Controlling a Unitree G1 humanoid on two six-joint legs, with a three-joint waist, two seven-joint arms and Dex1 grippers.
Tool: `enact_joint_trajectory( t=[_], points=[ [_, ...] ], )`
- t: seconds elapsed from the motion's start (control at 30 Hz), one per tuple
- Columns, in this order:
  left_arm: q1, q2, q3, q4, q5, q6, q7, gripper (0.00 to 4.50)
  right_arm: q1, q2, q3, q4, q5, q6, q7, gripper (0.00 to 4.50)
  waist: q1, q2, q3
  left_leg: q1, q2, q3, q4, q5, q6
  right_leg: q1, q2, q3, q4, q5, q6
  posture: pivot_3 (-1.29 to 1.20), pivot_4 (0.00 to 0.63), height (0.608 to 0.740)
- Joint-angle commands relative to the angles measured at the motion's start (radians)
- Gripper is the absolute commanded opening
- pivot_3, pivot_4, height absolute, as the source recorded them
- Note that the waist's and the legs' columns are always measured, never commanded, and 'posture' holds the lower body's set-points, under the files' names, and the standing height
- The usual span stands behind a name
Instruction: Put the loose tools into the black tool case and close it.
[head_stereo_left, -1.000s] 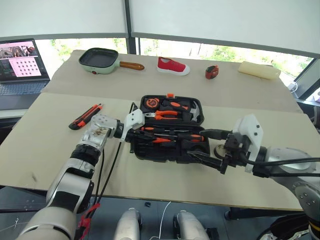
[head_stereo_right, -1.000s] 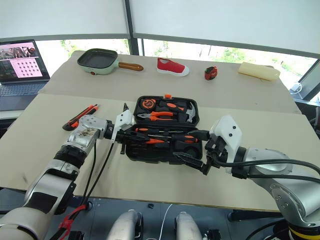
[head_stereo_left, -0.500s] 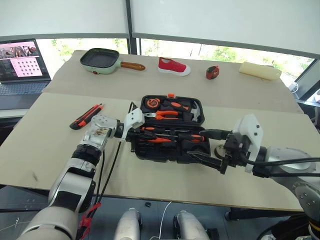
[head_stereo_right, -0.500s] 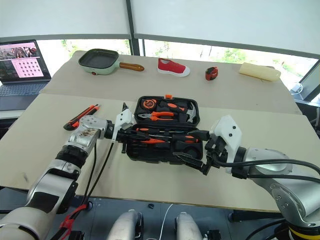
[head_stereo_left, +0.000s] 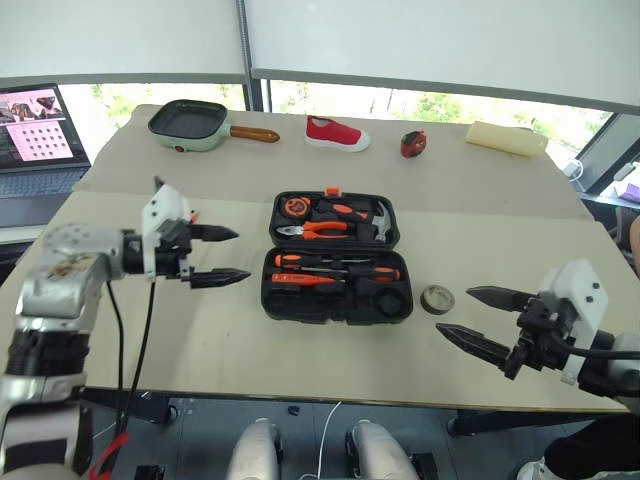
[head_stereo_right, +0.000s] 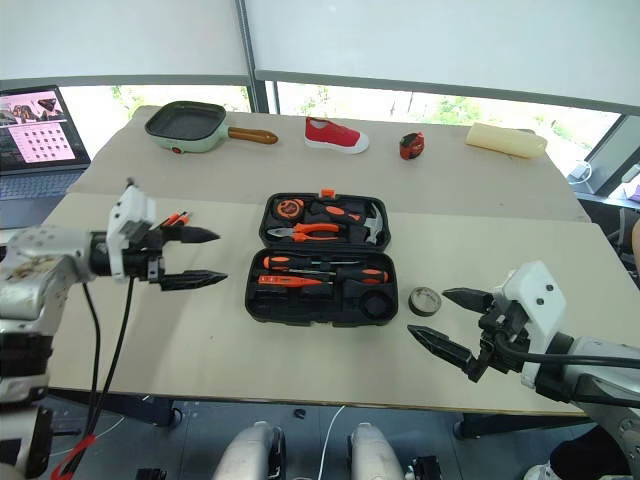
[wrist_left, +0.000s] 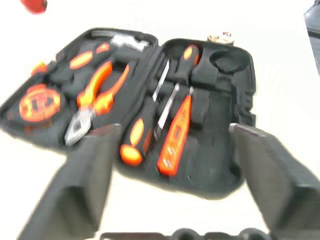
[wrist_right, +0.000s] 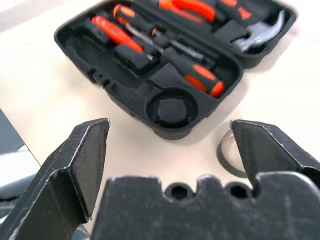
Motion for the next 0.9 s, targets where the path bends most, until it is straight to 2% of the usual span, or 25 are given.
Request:
enact_joint_trajectory(
  t=[0.03,0.2,0.33,0.5,0.6,0.7,0.9],
  points=[
    [0.190,0.062,0.207,-0.124,-0.018,0.051,0.095,4.47,-0.159,-0.052,0.077,0.043,0.034,-0.012,0.028,4.50,-0.016,0.000,0.000,0.001,0.001,0.001,0.000,0.000,0.000,-0.001,0.000,0.002,0.000,0.000,0.000,0.00,0.150,0.740],
    [0.360,0.121,0.336,-0.114,0.036,0.075,0.205,4.47,-0.326,-0.067,0.210,0.129,0.010,-0.022,0.073,4.50,-0.005,-0.002,0.001,0.001,0.000,0.002,-0.003,0.000,0.000,-0.002,-0.001,0.001,0.000,-0.001,-0.001,0.00,0.150,0.740],
    [0.351,0.173,0.339,-0.011,0.066,0.058,0.247,4.47,-0.442,-0.047,0.308,0.166,-0.008,-0.029,0.096,4.50,0.015,-0.002,0.001,0.001,0.000,0.005,-0.003,0.000,0.000,-0.003,-0.003,0.001,-0.001,-0.001,-0.001,0.00,0.150,0.740],
    [0.037,0.202,0.126,0.301,0.160,-0.025,0.257,4.47,-0.572,-0.003,0.415,0.167,-0.014,-0.028,0.120,4.50,0.031,-0.002,0.001,0.001,0.000,0.007,-0.003,0.000,0.000,-0.004,-0.002,0.000,-0.001,0.000,-0.002,0.00,0.150,0.740],
    [-0.210,0.151,-0.023,0.556,0.252,-0.119,0.232,4.47,-0.617,0.019,0.450,0.139,0.010,-0.012,0.120,4.50,0.033,-0.002,0.001,-0.002,0.000,0.008,-0.003,0.000,0.000,-0.005,-0.002,0.000,-0.001,0.000,-0.002,0.00,0.150,0.740],
    [-0.389,0.092,-0.122,0.797,0.339,-0.224,0.228,4.47,-0.626,0.023,0.447,0.099,0.051,0.008,0.104,4.50,0.035,-0.003,0.001,-0.004,0.000,0.008,-0.001,0.000,0.000,-0.005,-0.002,0.000,-0.001,0.000,-0.001,0.00,0.150,0.740],
    [-0.570,0.004,-0.233,1.124,0.473,-0.331,0.310,4.47,-0.585,0.004,0.395,0.019,0.116,0.033,0.038,4.50,0.023,-0.003,0.001,-0.005,0.000,0.007,-0.002,0.000,0.001,-0.006,-0.001,0.000,-0.001,0.000,-0.001,0.00,0.150,0.740]
  ],
)
